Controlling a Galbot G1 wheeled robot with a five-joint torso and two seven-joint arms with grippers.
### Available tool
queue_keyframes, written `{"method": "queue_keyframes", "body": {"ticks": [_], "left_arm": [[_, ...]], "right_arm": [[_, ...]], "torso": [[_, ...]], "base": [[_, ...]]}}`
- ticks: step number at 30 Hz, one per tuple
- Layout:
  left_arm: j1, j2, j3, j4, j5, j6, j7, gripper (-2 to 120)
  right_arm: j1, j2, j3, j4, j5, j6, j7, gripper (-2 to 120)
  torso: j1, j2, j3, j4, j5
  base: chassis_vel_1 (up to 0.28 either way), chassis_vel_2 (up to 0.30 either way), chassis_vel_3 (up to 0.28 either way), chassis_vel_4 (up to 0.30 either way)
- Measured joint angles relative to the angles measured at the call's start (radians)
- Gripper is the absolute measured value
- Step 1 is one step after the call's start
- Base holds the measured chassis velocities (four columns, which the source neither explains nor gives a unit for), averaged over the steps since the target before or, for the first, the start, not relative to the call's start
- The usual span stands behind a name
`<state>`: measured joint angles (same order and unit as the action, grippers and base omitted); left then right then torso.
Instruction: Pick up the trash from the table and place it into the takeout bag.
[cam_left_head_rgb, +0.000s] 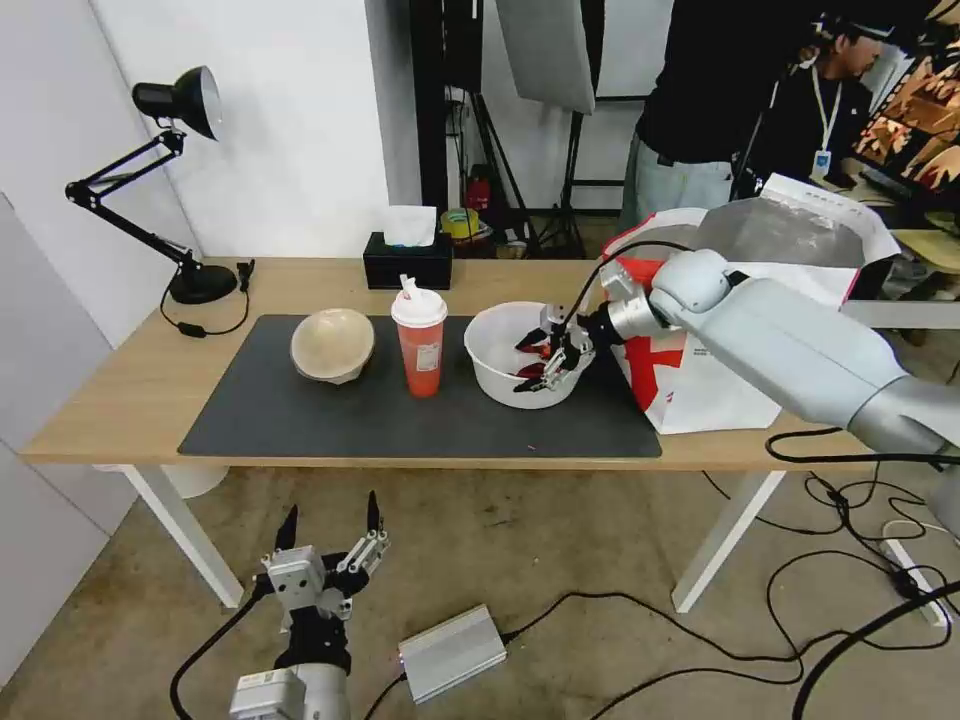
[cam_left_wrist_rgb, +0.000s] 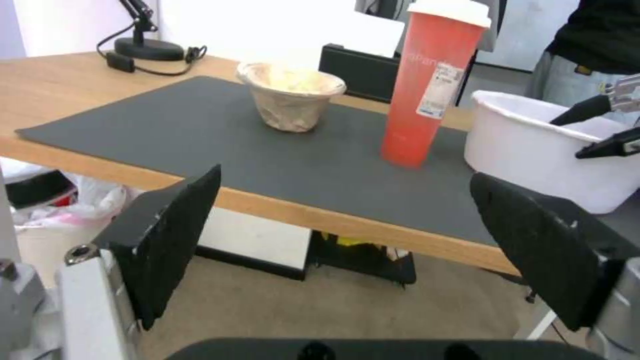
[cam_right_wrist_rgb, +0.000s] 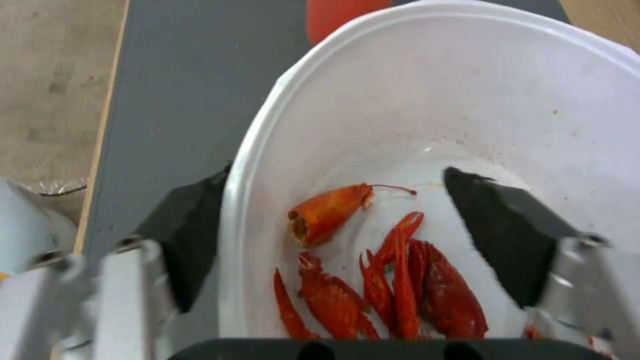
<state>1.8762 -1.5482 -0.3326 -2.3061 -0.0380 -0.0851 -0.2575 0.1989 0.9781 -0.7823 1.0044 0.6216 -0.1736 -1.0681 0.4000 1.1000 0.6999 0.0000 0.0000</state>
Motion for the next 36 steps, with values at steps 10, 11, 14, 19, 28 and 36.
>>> {"method": "queue_keyframes", "body": {"ticks": [10, 11, 14, 19, 28, 36], "left_arm": [[-0.002, -0.001, 0.017, 0.01, 0.018, -0.012, 0.0, 100], [-0.002, -0.001, 0.018, 0.011, 0.02, -0.014, 0.0, 100], [0.0, -0.002, 0.023, 0.012, 0.028, -0.022, -0.001, 100], [0.001, -0.004, 0.03, 0.013, 0.036, -0.029, -0.001, 100], [0.003, -0.003, 0.031, 0.014, 0.045, -0.033, -0.002, 100], [0.0, 0.002, 0.03, 0.012, 0.047, -0.033, -0.021, 100]], "right_arm": [[0.001, -0.001, 0.001, -0.001, 0.006, 0.001, 0.007, 41], [0.001, -0.001, 0.001, -0.001, 0.006, 0.002, 0.008, 37], [0.001, -0.002, 0.001, -0.001, 0.009, 0.002, 0.008, 26], [0.001, -0.005, 0.001, 0.007, 0.021, 0.002, 0.014, 8], [-0.002, -0.009, 0.001, 0.012, 0.028, 0.002, 0.02, 0], [-0.002, -0.029, 0.001, 0.026, 0.028, 0.0, 0.013, 0]], "torso": [[0.0, 0.0, 0.0, 0.0, 0.0], [0.0, 0.0, 0.0, 0.0, 0.0], [0.0, 0.0, 0.0, 0.0, 0.0], [0.0, 0.0, 0.0, 0.0, 0.0], [0.0, 0.0, 0.0, 0.0, 0.0001], [0.0, 0.0, 0.0, 0.0001, 0.0]], "base": [[0.0, 0.0, 0.0, 0.0], [0.0, 0.0, 0.0, 0.0], [0.0, 0.0, 0.0, 0.0], [0.0, 0.0, 0.0, 0.0], [0.0, 0.0, 0.0, 0.0], [0.0, 0.0, 0.0, 0.0]]}}
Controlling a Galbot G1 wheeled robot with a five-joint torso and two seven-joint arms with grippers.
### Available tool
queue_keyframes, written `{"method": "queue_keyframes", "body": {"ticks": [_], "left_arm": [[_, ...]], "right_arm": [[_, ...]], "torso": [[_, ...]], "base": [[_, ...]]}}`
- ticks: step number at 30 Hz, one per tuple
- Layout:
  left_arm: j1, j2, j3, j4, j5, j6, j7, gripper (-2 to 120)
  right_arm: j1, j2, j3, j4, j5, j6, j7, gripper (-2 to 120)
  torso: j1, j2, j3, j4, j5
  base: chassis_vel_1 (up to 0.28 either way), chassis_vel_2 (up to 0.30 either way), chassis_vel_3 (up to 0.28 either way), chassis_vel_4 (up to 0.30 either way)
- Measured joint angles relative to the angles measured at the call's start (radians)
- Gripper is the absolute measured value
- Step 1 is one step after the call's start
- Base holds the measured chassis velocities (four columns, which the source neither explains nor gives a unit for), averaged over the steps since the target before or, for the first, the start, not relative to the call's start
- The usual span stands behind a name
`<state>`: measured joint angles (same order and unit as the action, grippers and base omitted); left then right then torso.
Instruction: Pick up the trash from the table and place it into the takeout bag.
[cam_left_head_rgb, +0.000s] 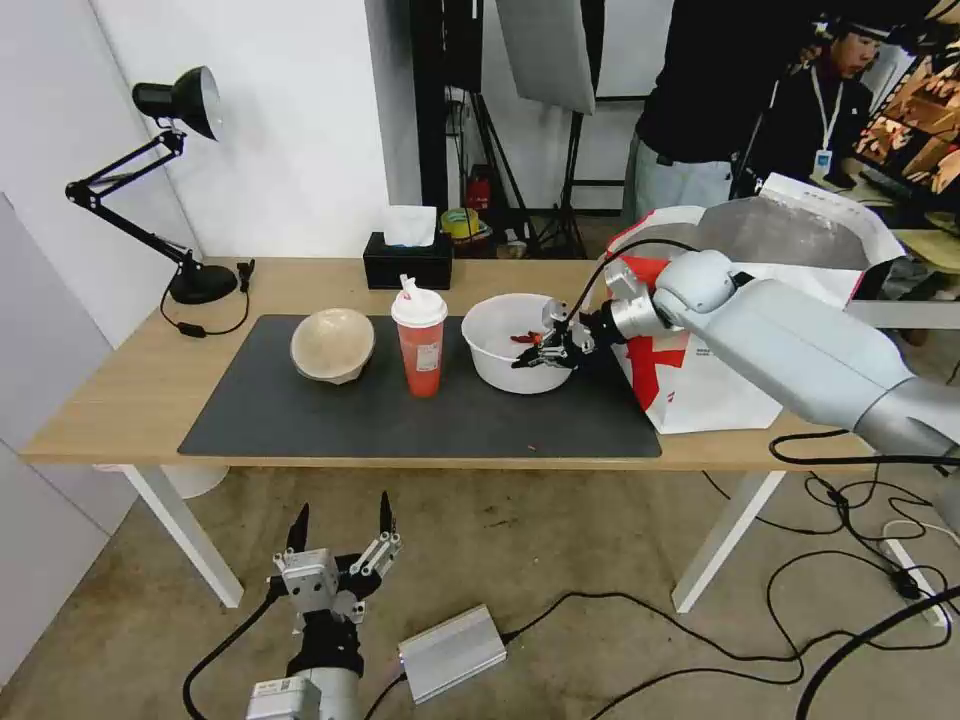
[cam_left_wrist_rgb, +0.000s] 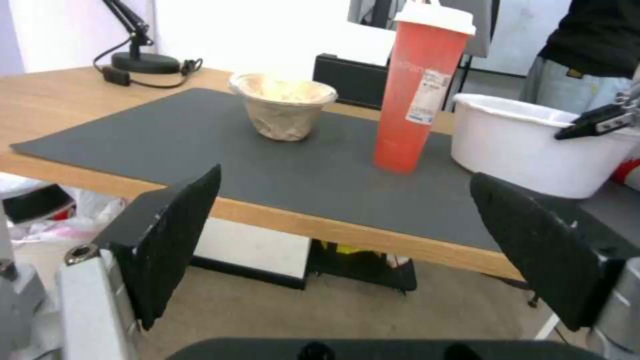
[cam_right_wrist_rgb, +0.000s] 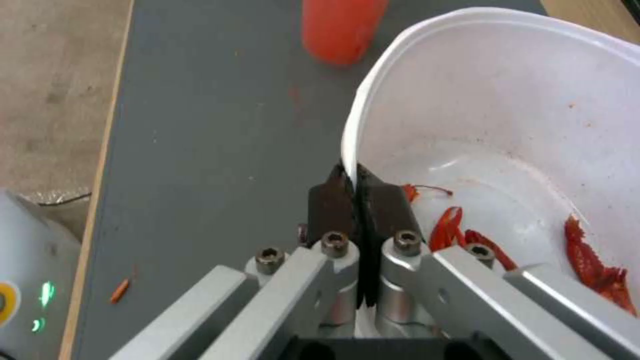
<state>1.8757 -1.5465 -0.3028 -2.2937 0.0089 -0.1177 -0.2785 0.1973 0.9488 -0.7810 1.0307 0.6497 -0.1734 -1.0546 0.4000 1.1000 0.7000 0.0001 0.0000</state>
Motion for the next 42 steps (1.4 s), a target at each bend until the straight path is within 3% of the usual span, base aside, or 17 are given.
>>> {"method": "queue_keyframes", "body": {"ticks": [6, 14, 23, 42], "left_arm": [[-0.003, 0.0, 0.003, 0.001, 0.0, 0.0, -0.004, 100], [-0.002, 0.0, 0.006, 0.005, 0.0, -0.02, -0.005, 100], [-0.003, 0.003, 0.012, 0.011, -0.001, -0.03, -0.006, 100], [-0.01, 0.011, 0.008, 0.011, -0.007, -0.036, -0.008, 100]], "right_arm": [[0.001, -0.027, 0.012, 0.021, 0.012, -0.002, 0.0, 0], [0.033, -0.134, 0.023, 0.114, 0.09, -0.015, -0.013, 0], [0.05, -0.193, 0.023, 0.183, 0.139, -0.026, -0.015, 0], [0.086, -0.202, 0.04, 0.204, 0.207, -0.029, -0.01, 0]], "torso": [[0.0, 0.0, 0.0, 0.0, 0.0001], [0.0, 0.0, 0.0, -0.0002, 0.0001], [0.0, 0.0, 0.0, -0.0002, 0.0], [0.0, 0.0, 0.0, -0.0001, 0.0]], "base": [[0.0, 0.0, 0.0, 0.0], [0.0, 0.0, 0.0, 0.0], [0.0, 0.0, 0.0, 0.0], [0.0, 0.0, 0.0, 0.0]]}}
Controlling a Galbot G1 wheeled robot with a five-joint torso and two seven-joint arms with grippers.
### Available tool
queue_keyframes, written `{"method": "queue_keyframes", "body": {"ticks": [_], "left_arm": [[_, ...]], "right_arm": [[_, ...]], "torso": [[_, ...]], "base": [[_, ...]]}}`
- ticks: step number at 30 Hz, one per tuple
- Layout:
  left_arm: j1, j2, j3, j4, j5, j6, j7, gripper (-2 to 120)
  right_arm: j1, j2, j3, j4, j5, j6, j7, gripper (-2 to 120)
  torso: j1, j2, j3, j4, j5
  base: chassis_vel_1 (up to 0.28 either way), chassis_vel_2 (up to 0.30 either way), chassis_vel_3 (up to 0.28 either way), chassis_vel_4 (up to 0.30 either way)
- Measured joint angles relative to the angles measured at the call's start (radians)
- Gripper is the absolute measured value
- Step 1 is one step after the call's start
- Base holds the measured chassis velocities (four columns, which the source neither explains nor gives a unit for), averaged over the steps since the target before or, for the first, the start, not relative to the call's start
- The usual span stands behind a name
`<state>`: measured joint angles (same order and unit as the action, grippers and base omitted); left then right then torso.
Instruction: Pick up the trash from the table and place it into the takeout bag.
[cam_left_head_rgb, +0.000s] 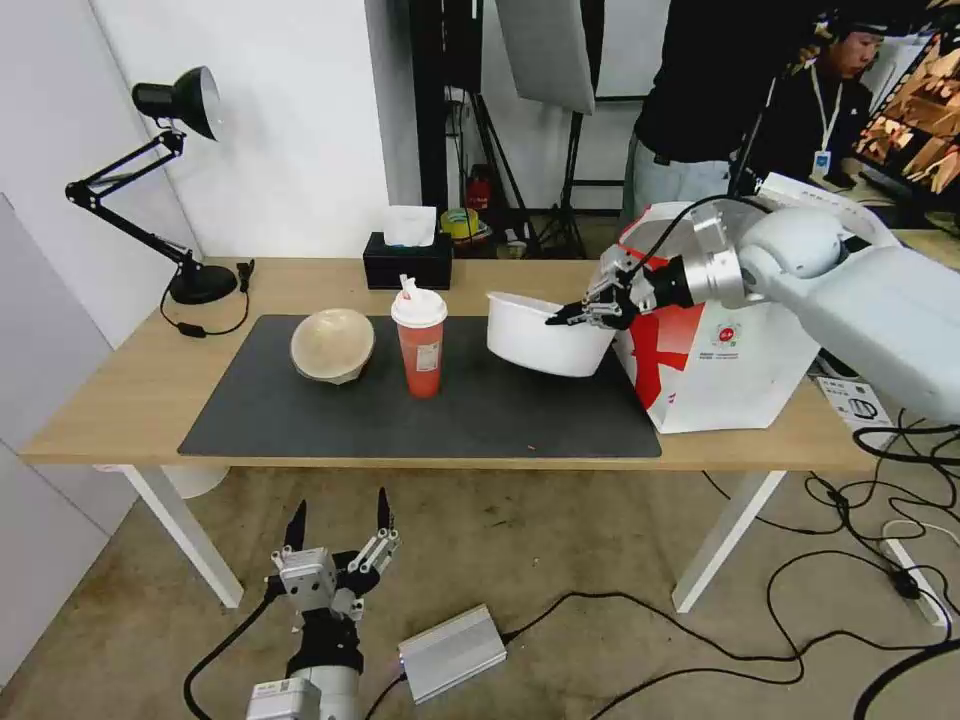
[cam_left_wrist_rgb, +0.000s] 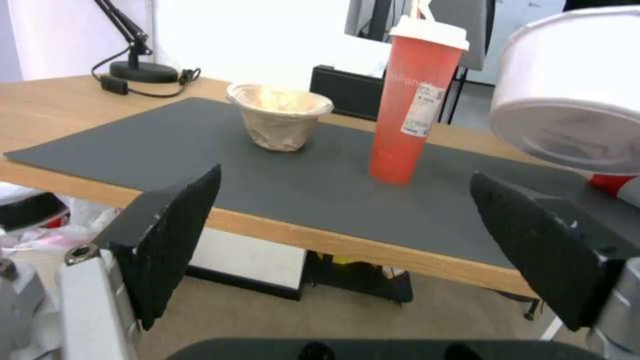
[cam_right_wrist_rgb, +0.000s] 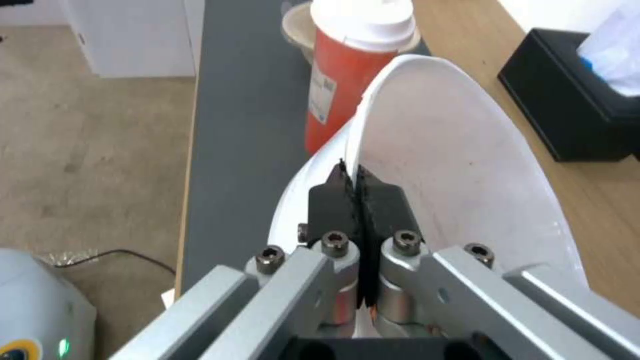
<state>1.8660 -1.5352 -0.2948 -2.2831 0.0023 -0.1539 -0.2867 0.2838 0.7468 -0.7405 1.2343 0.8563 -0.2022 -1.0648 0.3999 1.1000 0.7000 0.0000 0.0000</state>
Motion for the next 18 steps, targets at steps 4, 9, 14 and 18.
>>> {"method": "queue_keyframes", "body": {"ticks": [4, 9, 14, 18], "left_arm": [[0.0, 0.0, 0.001, 0.001, 0.0, 0.0, 0.0, 100], [-0.001, 0.003, -0.002, 0.001, -0.001, -0.001, -0.001, 100], [-0.002, 0.006, -0.004, 0.001, -0.003, -0.001, -0.002, 100], [-0.004, 0.012, -0.008, 0.0, -0.008, -0.001, -0.003, 100]], "right_arm": [[0.013, 0.009, -0.001, -0.007, 0.009, 0.0, 0.003, 0], [0.033, 0.022, 0.0, -0.02, 0.023, 0.0, 0.008, 0], [0.063, 0.036, 0.0, -0.042, 0.034, -0.001, 0.008, 0], [0.089, 0.058, -0.004, -0.071, 0.042, -0.001, 0.008, 0]], "torso": [[0.0, 0.0, 0.0, 0.0, 0.0], [0.0, 0.0, 0.0, 0.0, 0.0], [0.0, 0.0, 0.0, 0.0, -0.0001], [0.0, 0.0, 0.0, -0.0001, -0.0001]], "base": [[0.0, 0.0, 0.0, 0.0], [0.0, 0.0, 0.0, 0.0], [0.0, 0.0, 0.0, 0.0], [0.0, 0.0, 0.0, 0.0]]}}
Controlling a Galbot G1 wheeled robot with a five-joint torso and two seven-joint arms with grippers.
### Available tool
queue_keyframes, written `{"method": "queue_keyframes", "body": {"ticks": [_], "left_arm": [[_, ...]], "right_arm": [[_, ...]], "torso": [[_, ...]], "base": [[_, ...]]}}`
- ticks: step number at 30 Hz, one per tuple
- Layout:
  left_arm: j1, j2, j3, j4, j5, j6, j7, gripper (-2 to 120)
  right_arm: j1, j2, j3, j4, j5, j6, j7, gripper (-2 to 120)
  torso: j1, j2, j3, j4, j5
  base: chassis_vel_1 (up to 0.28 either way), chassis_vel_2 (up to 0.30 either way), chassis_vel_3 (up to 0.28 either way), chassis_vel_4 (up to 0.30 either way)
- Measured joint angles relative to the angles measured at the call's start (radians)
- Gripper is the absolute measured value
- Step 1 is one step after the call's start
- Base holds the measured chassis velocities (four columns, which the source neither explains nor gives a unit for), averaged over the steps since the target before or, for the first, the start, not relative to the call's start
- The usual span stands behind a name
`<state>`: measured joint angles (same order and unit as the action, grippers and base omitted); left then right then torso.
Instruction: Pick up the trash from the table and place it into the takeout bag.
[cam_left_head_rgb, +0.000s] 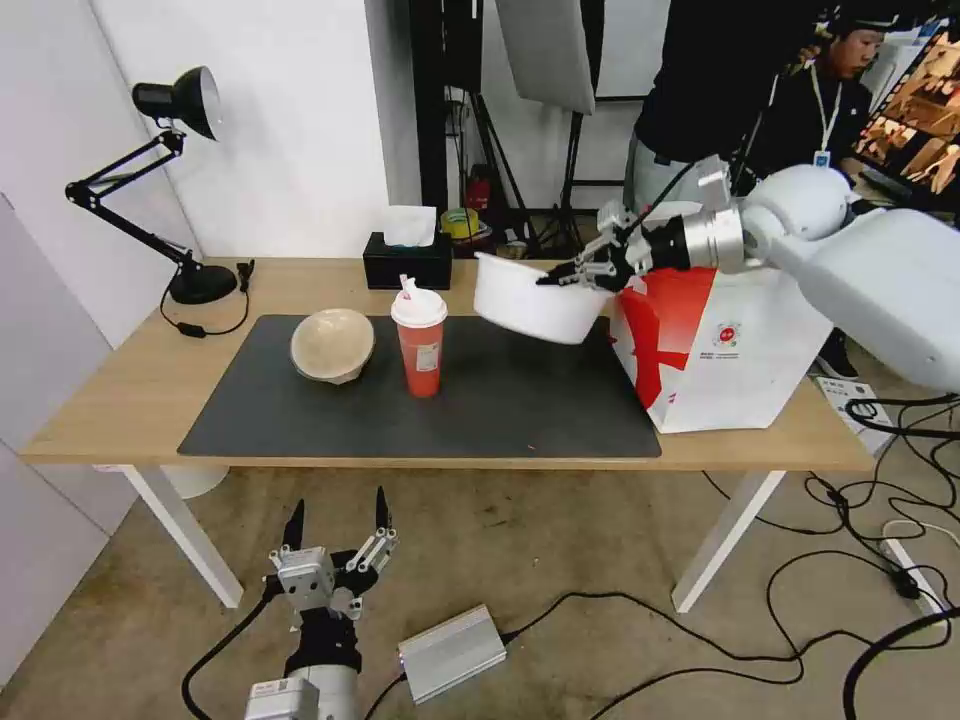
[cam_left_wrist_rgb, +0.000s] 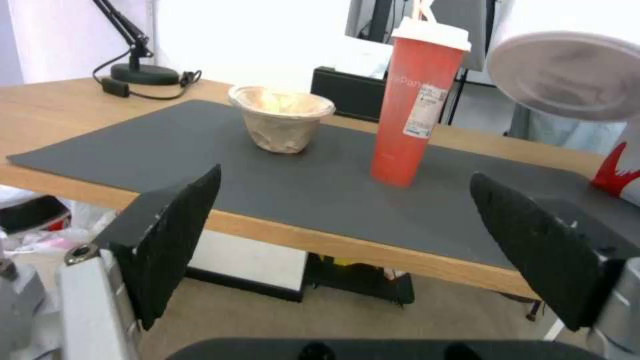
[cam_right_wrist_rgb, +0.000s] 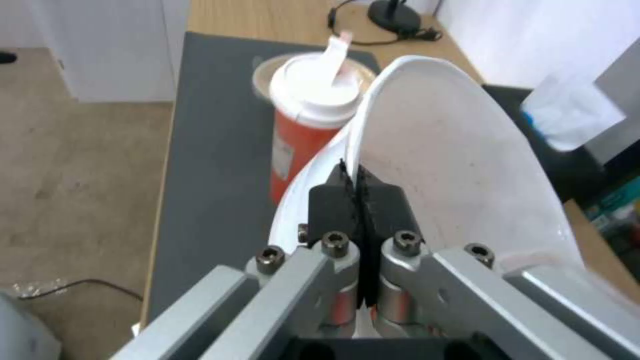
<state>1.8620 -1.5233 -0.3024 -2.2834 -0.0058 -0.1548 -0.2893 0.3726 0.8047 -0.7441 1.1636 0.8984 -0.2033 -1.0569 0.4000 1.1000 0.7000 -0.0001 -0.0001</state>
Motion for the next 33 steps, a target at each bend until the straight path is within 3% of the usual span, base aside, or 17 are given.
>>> {"method": "queue_keyframes", "body": {"ticks": [15, 33], "left_arm": [[0.004, 0.013, -0.016, -0.009, -0.014, 0.0, -0.001, 100], [0.007, 0.017, -0.02, -0.018, -0.014, 0.0, -0.001, 100]], "right_arm": [[0.087, 0.102, -0.001, -0.101, 0.008, 0.003, -0.005, 0], [0.152, 0.173, 0.019, -0.202, 0.028, 0.009, -0.008, 0]], "torso": [[0.0, 0.0, 0.0, 0.0001, 0.0], [0.0, 0.0, 0.0, 0.0001, 0.0]], "base": [[0.0, 0.0, 0.0, 0.0], [0.0, 0.0, 0.0, 0.0]]}}
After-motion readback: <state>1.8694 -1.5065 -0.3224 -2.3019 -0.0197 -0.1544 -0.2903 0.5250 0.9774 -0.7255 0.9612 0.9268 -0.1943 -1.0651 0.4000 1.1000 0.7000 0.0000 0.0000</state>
